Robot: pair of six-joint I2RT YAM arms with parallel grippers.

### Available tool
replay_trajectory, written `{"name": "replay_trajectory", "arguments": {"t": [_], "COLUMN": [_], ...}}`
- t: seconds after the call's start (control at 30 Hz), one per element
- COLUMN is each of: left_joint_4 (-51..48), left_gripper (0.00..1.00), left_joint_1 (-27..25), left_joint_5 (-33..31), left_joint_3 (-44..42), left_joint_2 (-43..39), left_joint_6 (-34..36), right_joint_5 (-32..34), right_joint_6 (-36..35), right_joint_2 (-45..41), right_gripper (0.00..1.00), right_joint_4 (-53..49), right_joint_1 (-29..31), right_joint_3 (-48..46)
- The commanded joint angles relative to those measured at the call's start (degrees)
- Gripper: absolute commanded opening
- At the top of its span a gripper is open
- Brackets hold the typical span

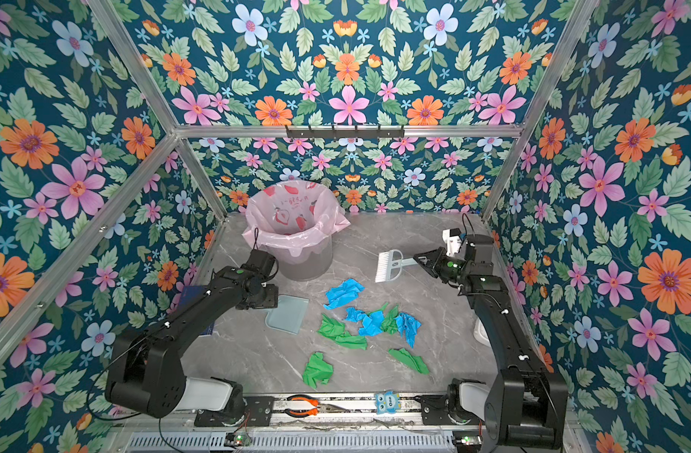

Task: Sweep away the paper scraps from the table

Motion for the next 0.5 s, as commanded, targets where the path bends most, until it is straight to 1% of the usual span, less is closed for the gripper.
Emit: {"name": "replay_trajectory", "arguments": {"t": [0.0,0.23,0.47], "left_joint_4": [-0.04,3.65,7.18], "left_gripper": [0.67,0.53,0.41], "left_joint_1": [-0.69,-3.18,-3.22], "left_joint_5": [2.46,3.96,3.51], "left_joint_3": [-1.26,-6.78,-10.01], "left_joint_2": [-0.23,1.16,0.46], "left_joint_6": [-3.64,-9.88,-13.68], "right_joint_5": [-0.88,-0.68,-0.77], "right_joint_6": [-0.24,-0.17,0.05], "right_joint_2": [0.07,0.07,0.51], "right_gripper": [0.00,0.00,0.00], "right_joint_4": [0.12,-0.05,0.13], "right_joint_1": [0.05,0.05,0.05], "right_joint_3": [0.51,0.49,0.77]}}
